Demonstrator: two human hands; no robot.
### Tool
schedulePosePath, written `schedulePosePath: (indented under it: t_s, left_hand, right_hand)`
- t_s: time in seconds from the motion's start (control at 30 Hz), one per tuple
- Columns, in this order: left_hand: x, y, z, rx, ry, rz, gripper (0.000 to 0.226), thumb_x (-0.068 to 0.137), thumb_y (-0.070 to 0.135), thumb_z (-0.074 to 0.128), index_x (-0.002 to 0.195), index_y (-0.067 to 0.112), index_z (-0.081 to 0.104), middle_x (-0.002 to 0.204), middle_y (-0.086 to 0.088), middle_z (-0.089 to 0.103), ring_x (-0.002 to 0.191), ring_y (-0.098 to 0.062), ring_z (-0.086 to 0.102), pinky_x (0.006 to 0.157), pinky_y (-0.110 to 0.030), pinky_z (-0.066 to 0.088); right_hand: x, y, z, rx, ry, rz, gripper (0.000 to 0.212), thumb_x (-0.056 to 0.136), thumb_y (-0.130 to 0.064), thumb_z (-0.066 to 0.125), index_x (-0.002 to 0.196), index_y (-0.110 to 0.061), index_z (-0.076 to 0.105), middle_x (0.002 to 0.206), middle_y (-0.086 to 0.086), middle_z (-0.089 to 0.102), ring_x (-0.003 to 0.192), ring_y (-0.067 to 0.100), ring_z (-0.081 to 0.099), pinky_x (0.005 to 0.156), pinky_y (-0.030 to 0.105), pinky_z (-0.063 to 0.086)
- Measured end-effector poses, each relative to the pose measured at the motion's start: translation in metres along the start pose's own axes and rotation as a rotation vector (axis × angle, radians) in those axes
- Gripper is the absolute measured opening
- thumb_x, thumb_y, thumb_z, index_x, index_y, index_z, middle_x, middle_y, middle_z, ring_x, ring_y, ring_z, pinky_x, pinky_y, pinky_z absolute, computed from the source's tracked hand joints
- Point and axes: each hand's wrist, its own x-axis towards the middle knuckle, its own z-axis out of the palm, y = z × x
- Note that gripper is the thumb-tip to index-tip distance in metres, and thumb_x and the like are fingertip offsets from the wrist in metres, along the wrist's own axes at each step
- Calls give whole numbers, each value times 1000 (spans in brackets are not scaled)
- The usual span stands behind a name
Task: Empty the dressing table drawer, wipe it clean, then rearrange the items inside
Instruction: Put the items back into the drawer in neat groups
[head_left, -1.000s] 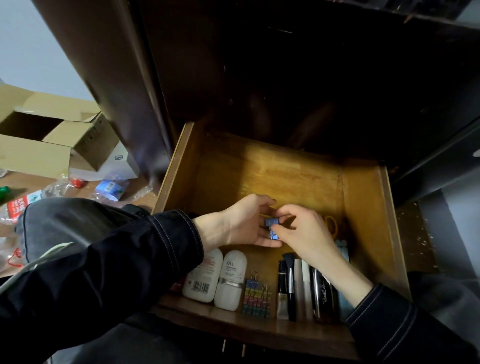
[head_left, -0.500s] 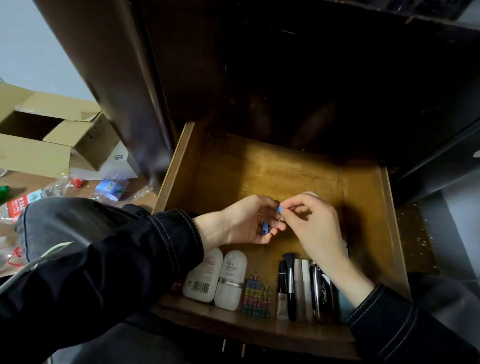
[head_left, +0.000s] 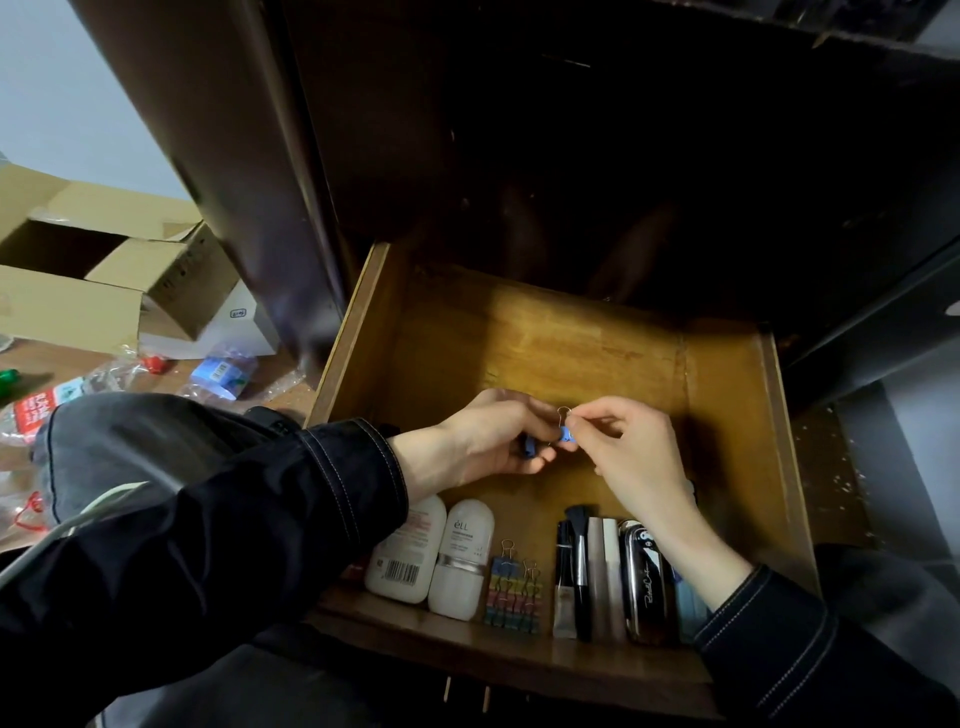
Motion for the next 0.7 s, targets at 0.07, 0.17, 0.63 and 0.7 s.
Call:
schedulePosePath:
  t_s: [0.07, 0.17, 0.63, 0.7]
  left_hand:
    - [0, 0, 0, 19, 28, 0, 25, 86, -10, 62, 107, 4, 65, 86, -18, 73, 62, -17, 65, 55, -27, 53]
    - [-2, 1, 2, 75, 57, 14, 26, 84, -11, 63, 105, 4, 65, 80, -16, 70, 60, -18, 64, 53, -26, 53]
    - [-5, 7, -1, -27, 266, 27, 21, 91, -4, 55, 110, -5, 64, 84, -15, 62, 69, -22, 60, 58, -29, 53]
    - [-6, 7, 0, -38, 258, 18, 21, 91, -4, 54, 111, -4, 63, 83, -14, 62, 68, -22, 60, 57, -28, 53]
  right_hand:
    - [1, 3, 1, -8, -26, 9, 10, 89, -18, 72, 85, -27, 76, 78, -21, 71, 79, -3, 67, 63, 22, 49]
    - [3, 6, 1, -5, -59, 46, 4, 87, -24, 73, 86, -27, 74, 80, -11, 72, 82, 6, 68, 66, 25, 49]
    - [-14, 5, 5, -614, -640, -17, 6, 79, -30, 74, 73, -29, 72, 79, -18, 68, 75, 1, 64, 69, 32, 58]
    - [-15, 7, 6, -640, -720, -49, 6, 79, -32, 74, 74, -29, 74, 78, -22, 66, 78, -2, 63, 71, 29, 58]
